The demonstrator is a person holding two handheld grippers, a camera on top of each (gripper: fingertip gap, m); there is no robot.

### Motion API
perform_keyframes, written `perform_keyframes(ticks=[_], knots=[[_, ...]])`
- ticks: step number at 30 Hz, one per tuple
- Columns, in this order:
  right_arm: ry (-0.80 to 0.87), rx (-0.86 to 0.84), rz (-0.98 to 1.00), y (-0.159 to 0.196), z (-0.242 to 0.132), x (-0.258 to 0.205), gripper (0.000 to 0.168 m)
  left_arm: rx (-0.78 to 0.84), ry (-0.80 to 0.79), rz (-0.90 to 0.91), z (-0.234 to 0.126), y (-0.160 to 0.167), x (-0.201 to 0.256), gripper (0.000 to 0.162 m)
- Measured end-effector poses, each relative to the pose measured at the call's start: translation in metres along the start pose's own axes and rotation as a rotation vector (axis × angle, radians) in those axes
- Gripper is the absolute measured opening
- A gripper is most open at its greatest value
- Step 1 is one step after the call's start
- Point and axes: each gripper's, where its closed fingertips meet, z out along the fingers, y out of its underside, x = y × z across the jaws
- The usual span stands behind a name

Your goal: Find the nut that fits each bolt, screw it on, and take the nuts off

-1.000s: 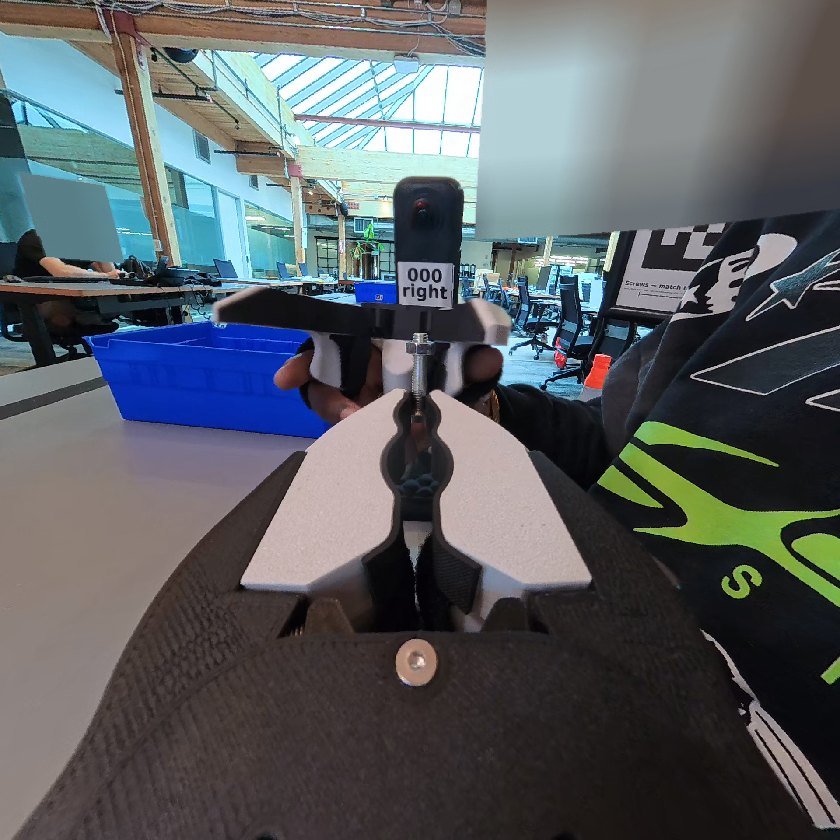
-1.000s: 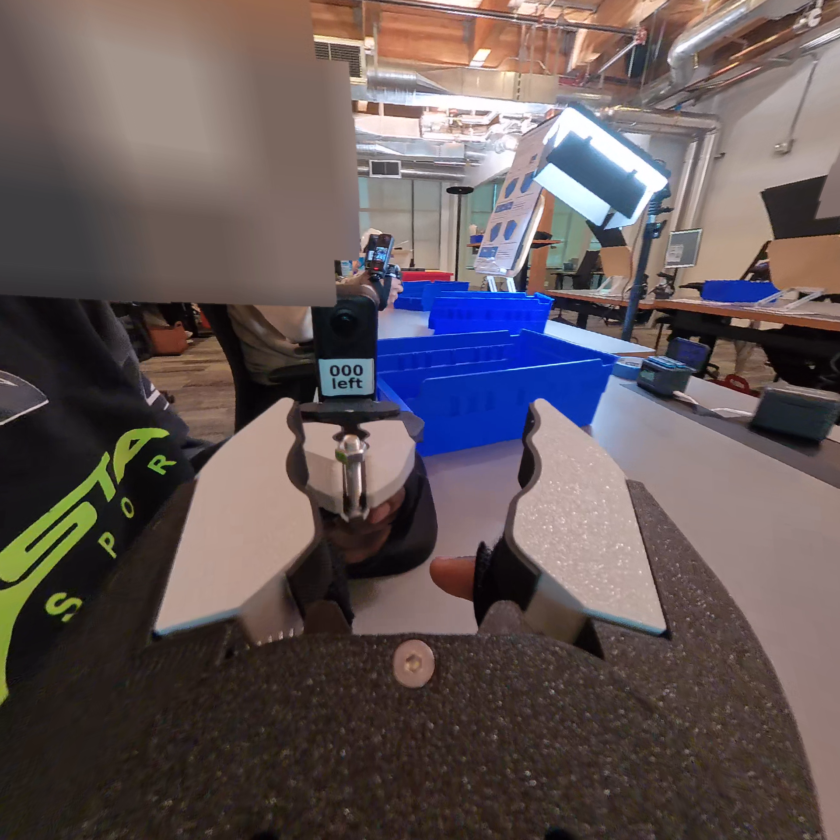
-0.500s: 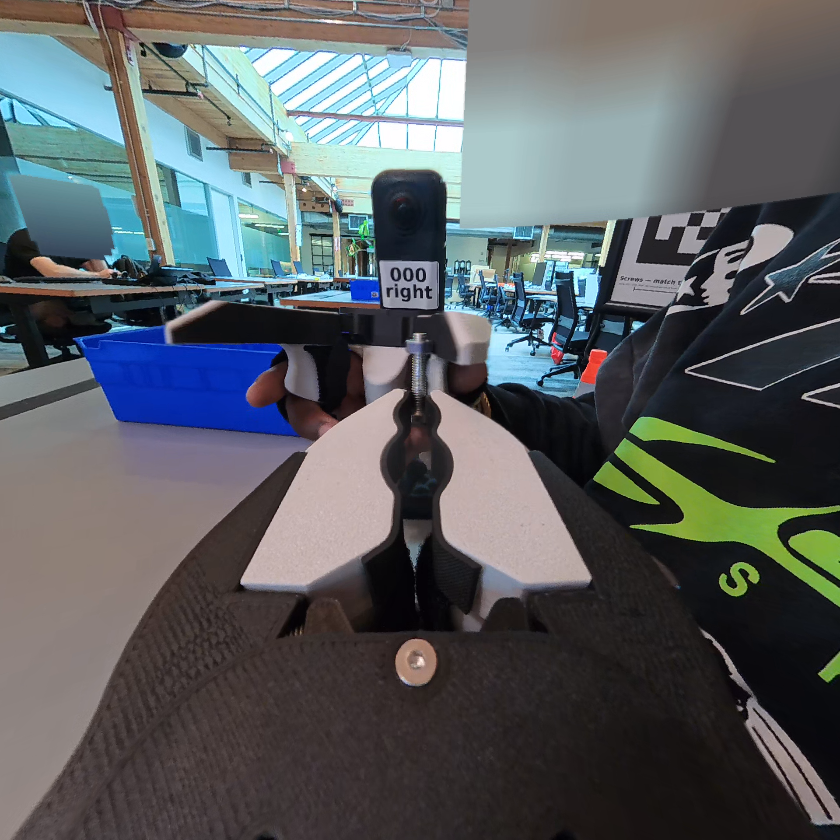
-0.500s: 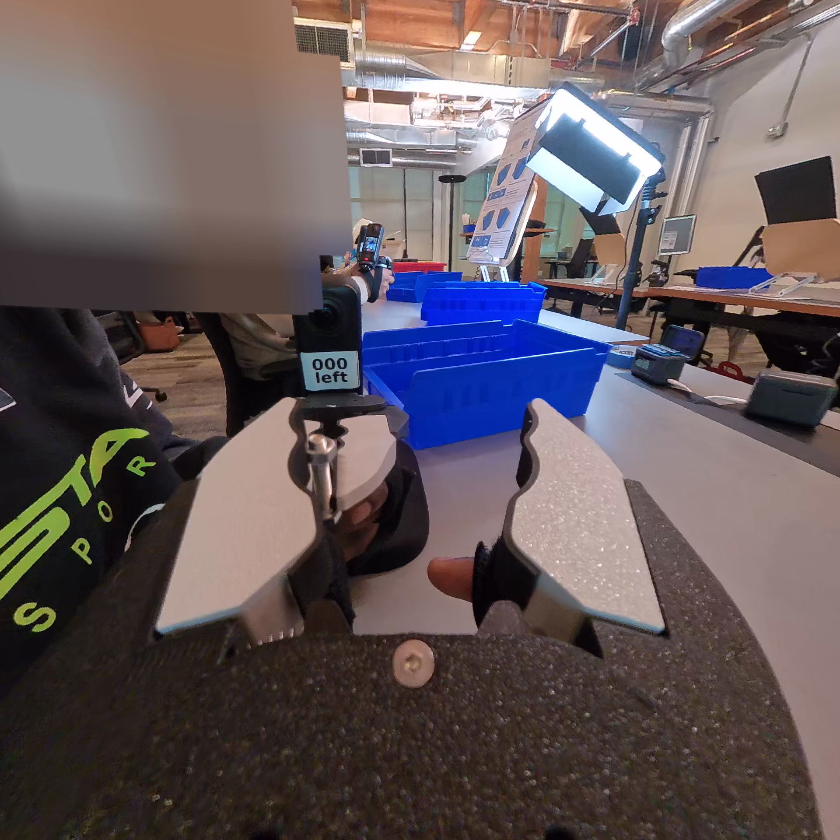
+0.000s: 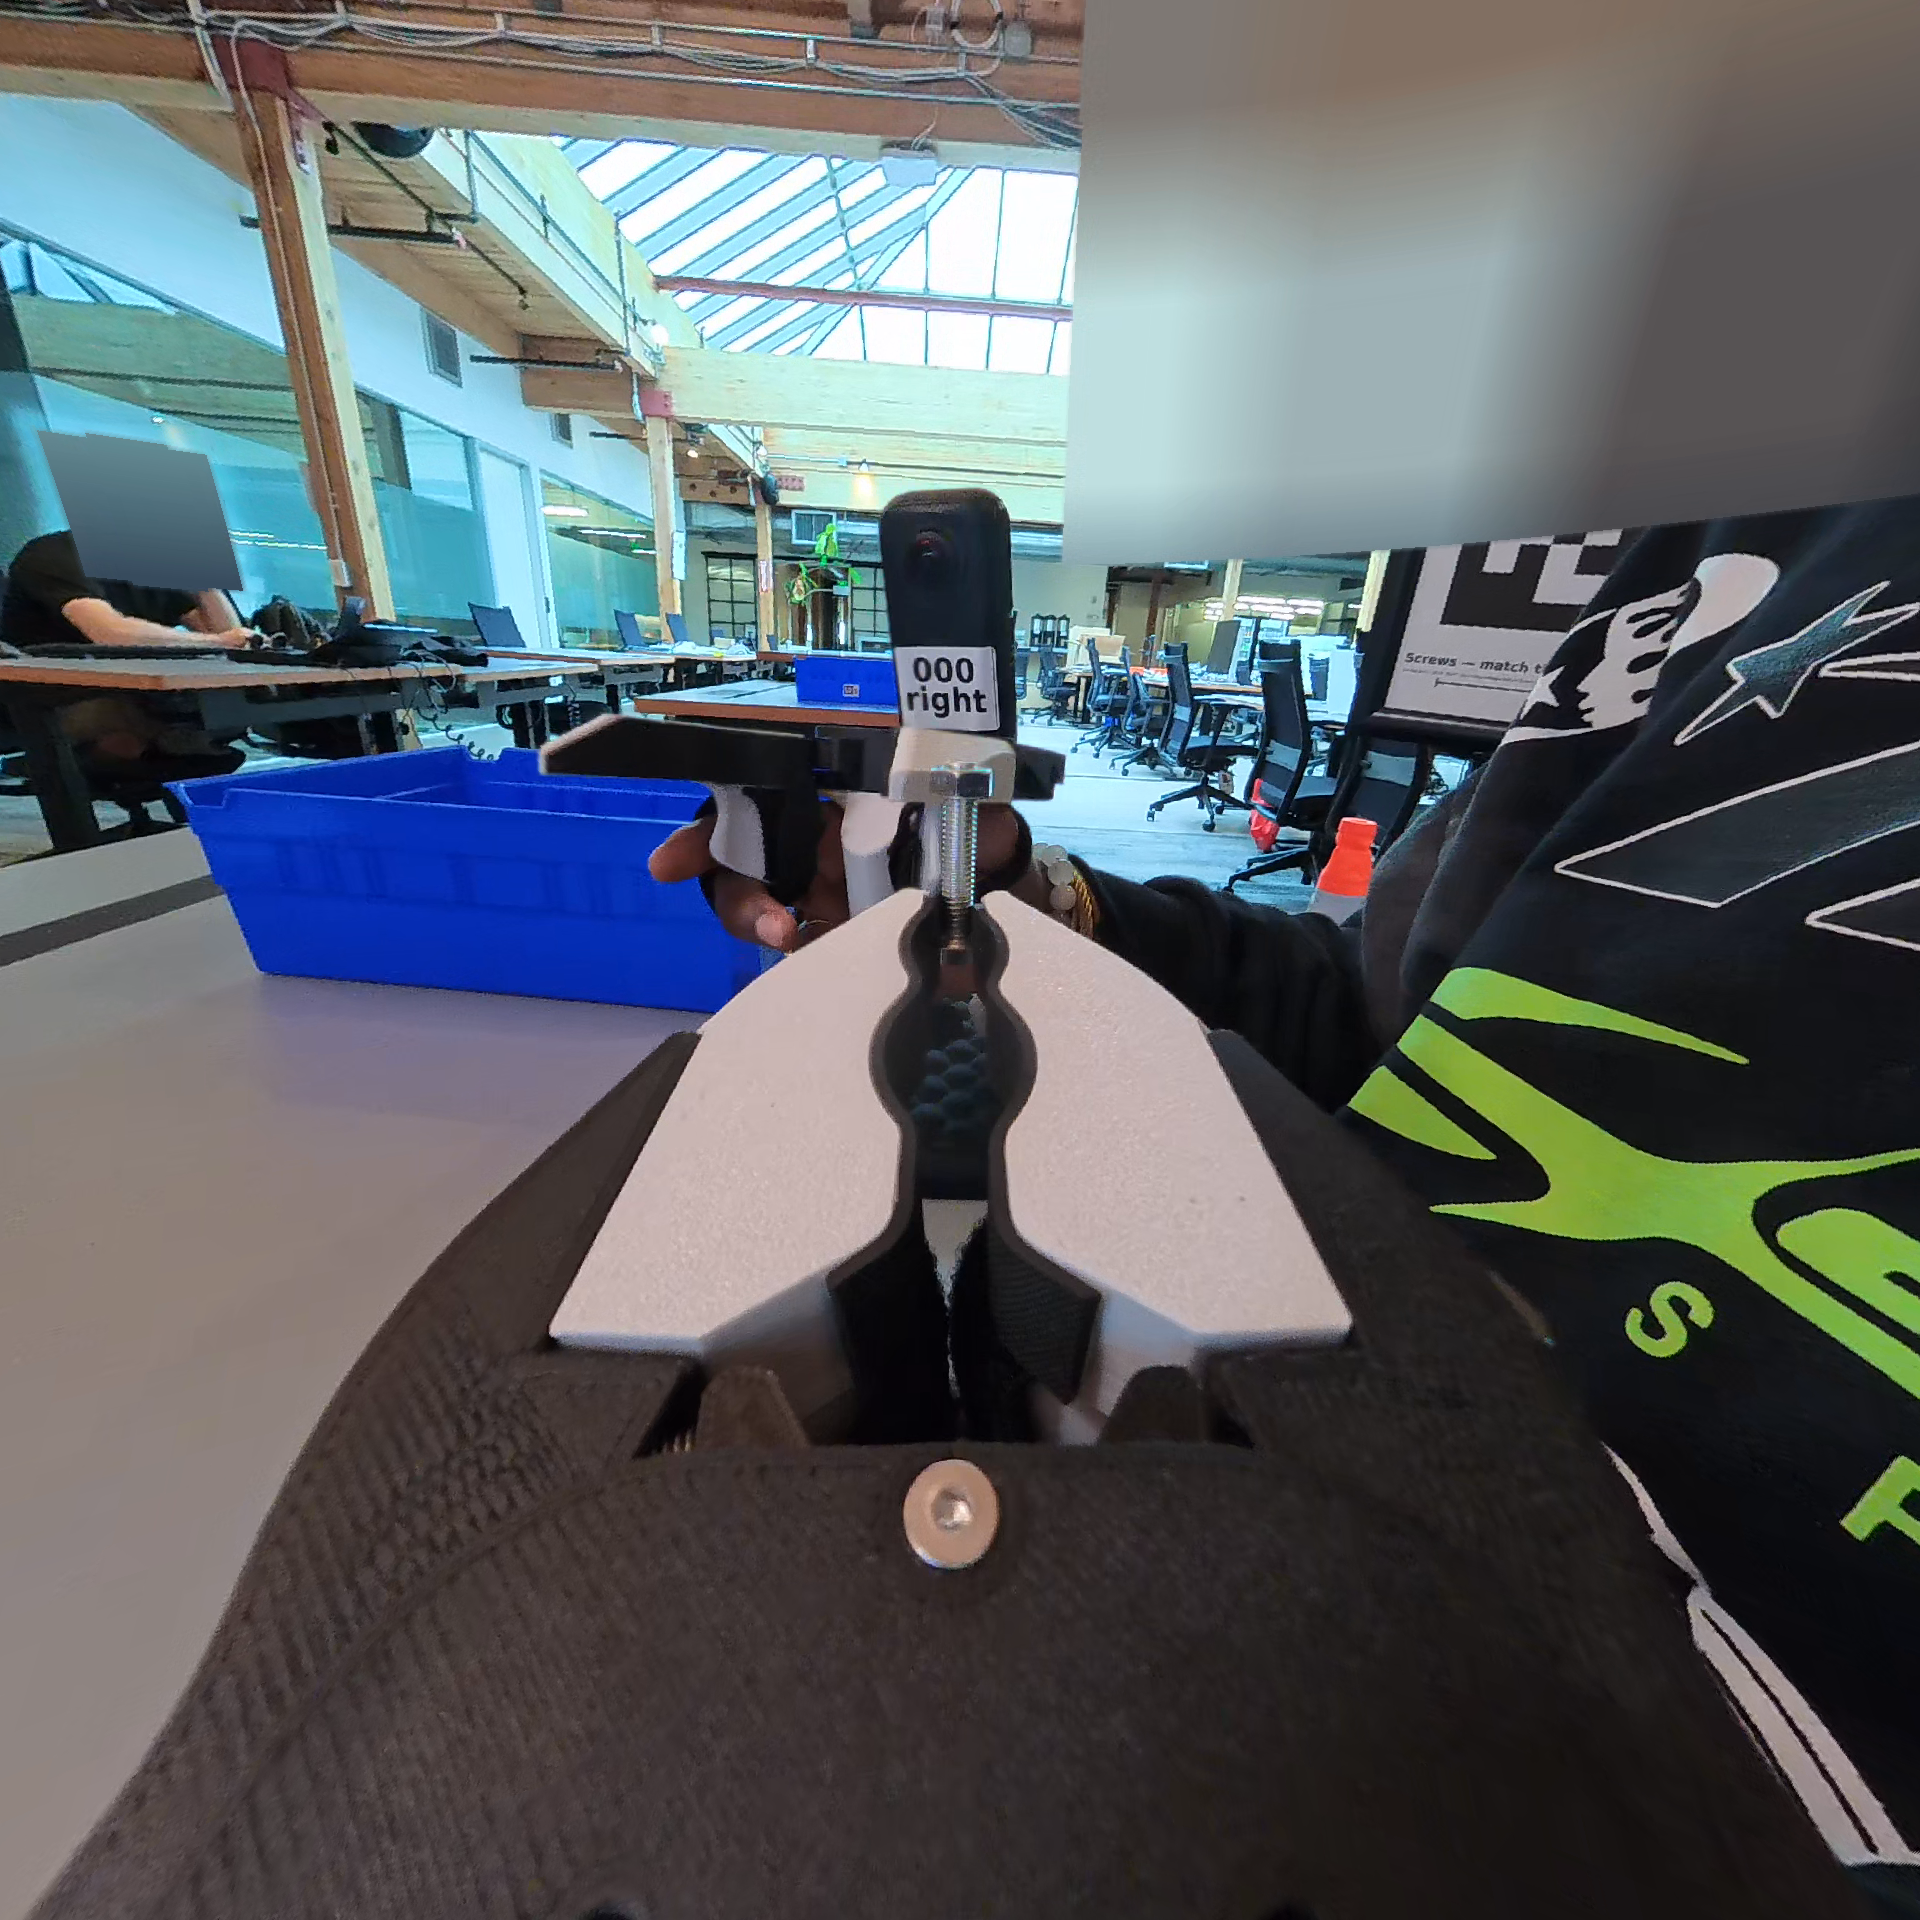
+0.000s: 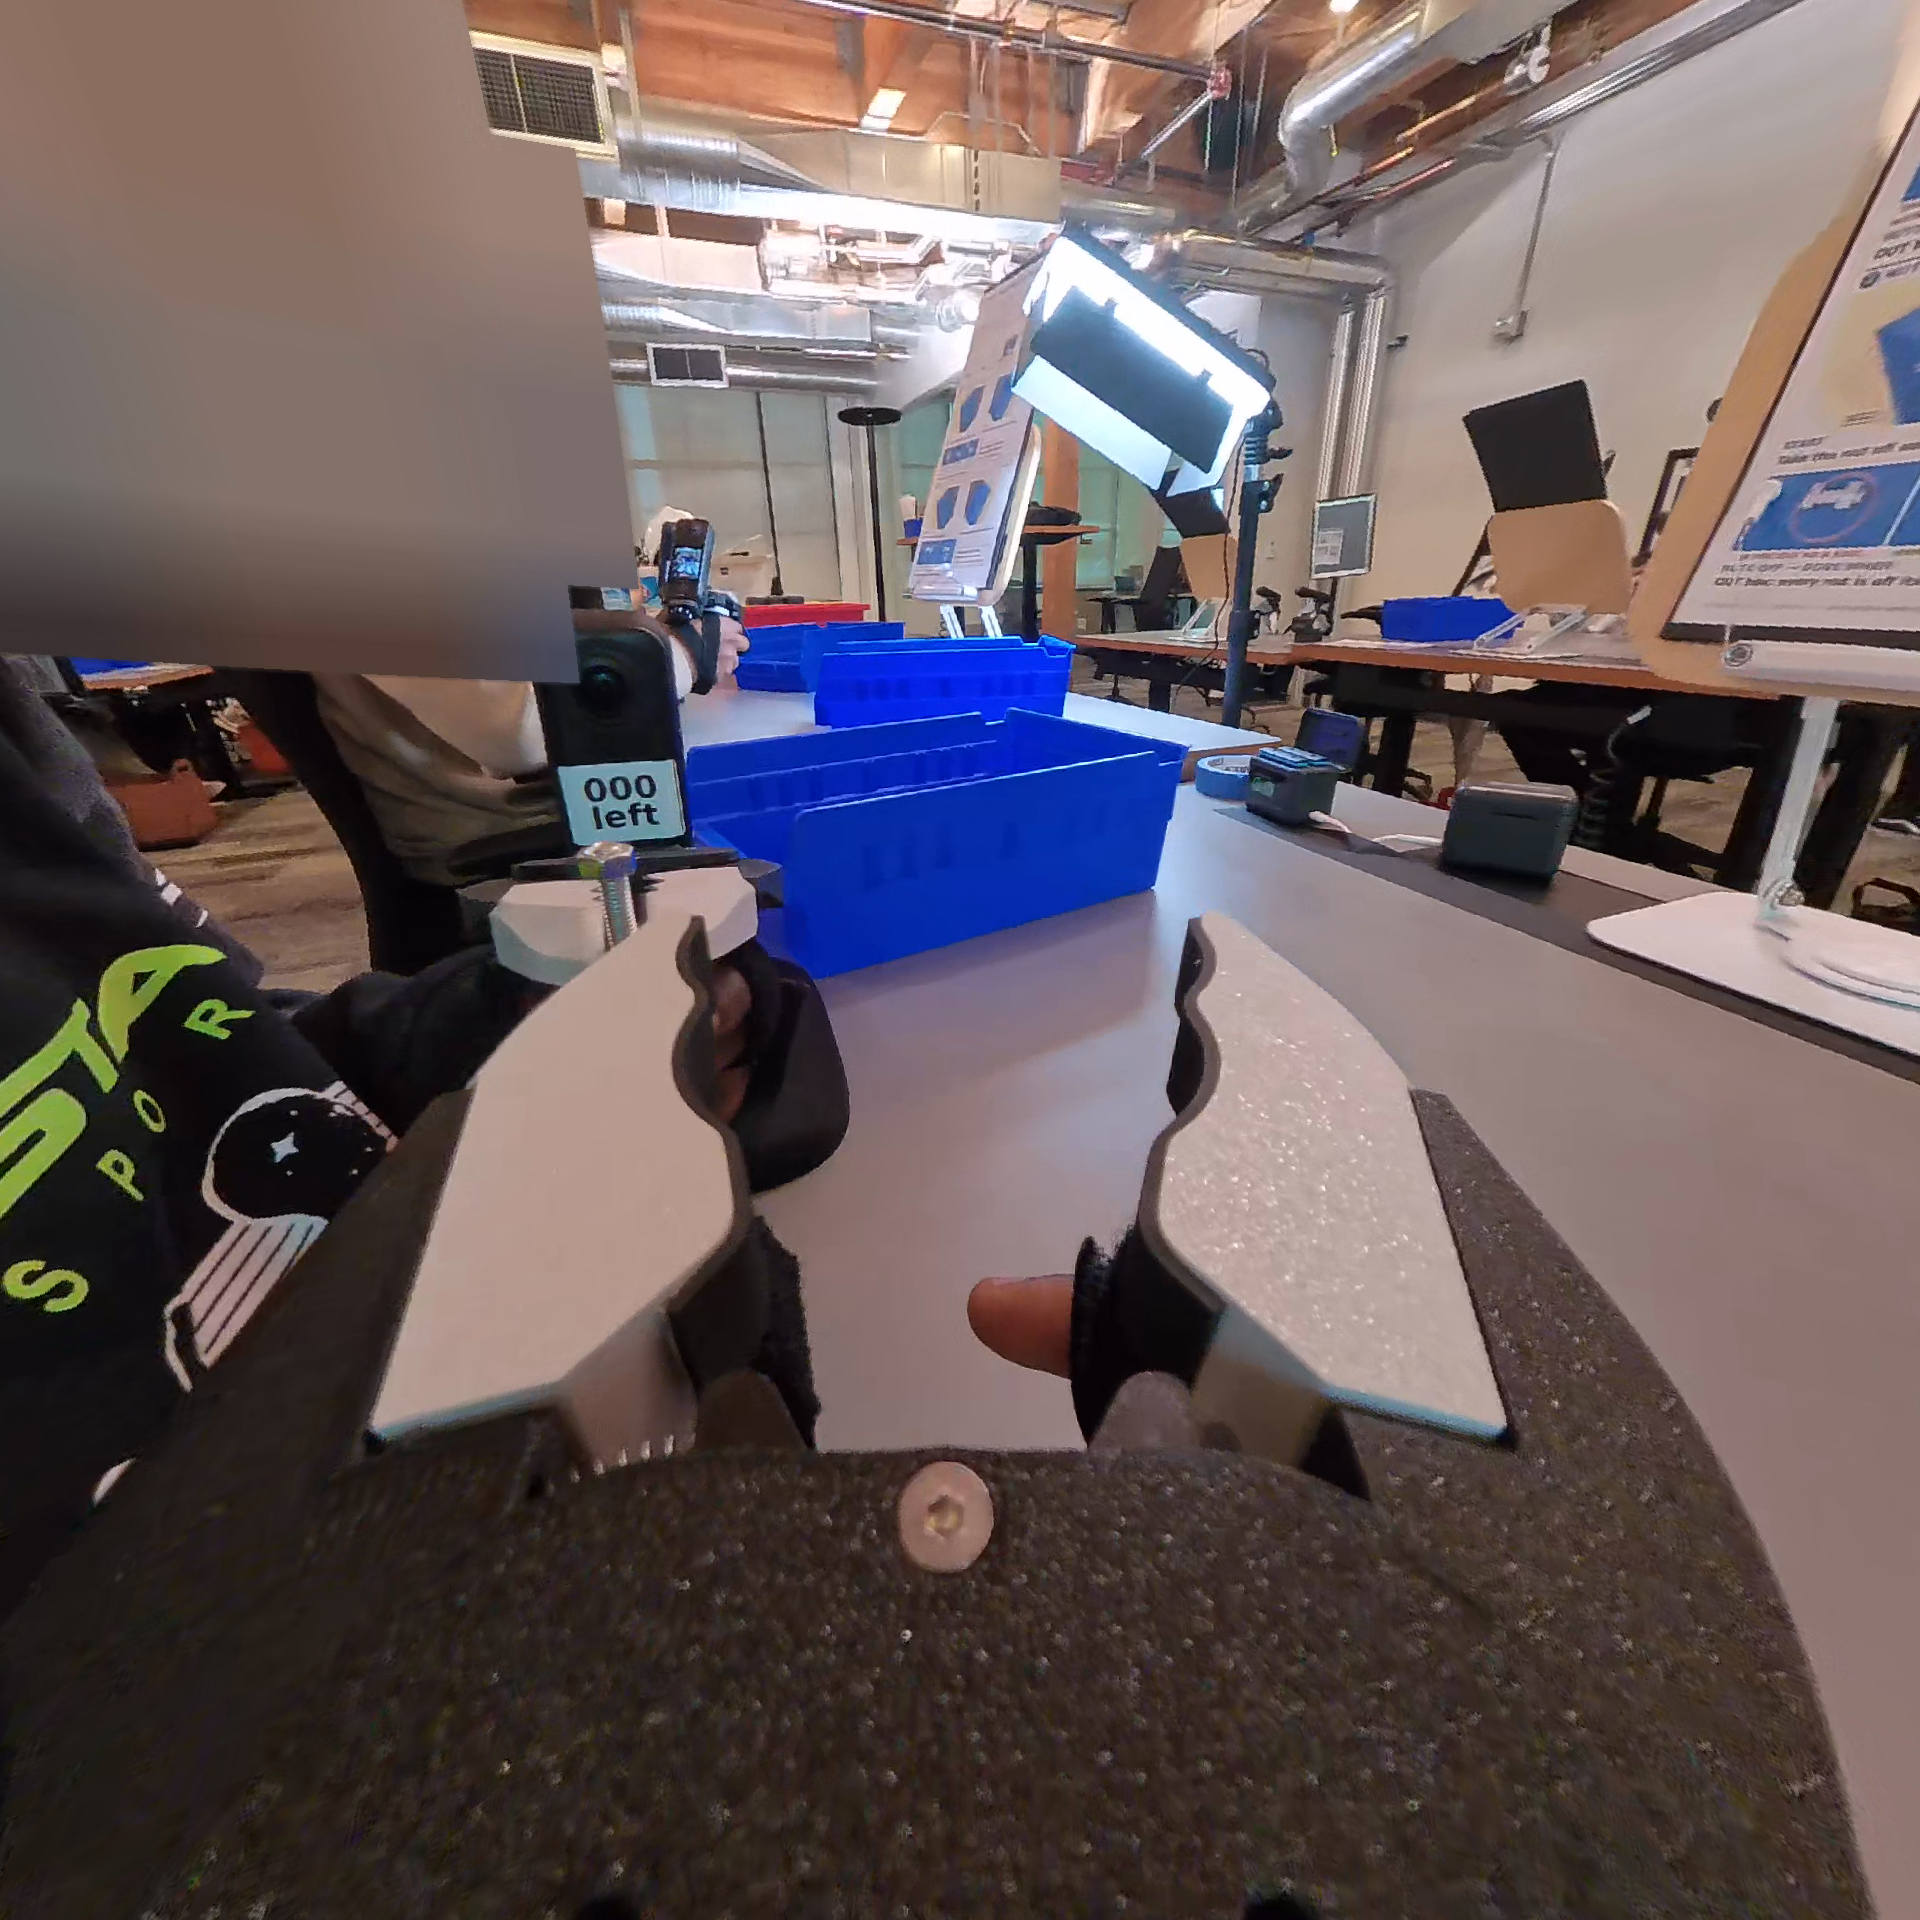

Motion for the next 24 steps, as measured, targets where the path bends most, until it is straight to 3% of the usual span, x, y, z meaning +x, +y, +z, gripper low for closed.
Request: perform_keyframes(ticks=[5,17,24], knots=[[-0.063,0.023,0.004,-0.007,0.005,-0.015,0.089,-0.004,-0.004,0.002,0.0,0.001,-0.001,0.005],[-0.216,-0.02,-0.008,0.0,0.067,-0.054,0.094,-0.019,-0.012,0.015,0.001,0.003,-0.001,0.005],[-0.197,-0.025,-0.012,0.002,0.062,-0.048,0.093,-0.022,-0.011,0.014,0.001,0.003,0.0,0.005]])
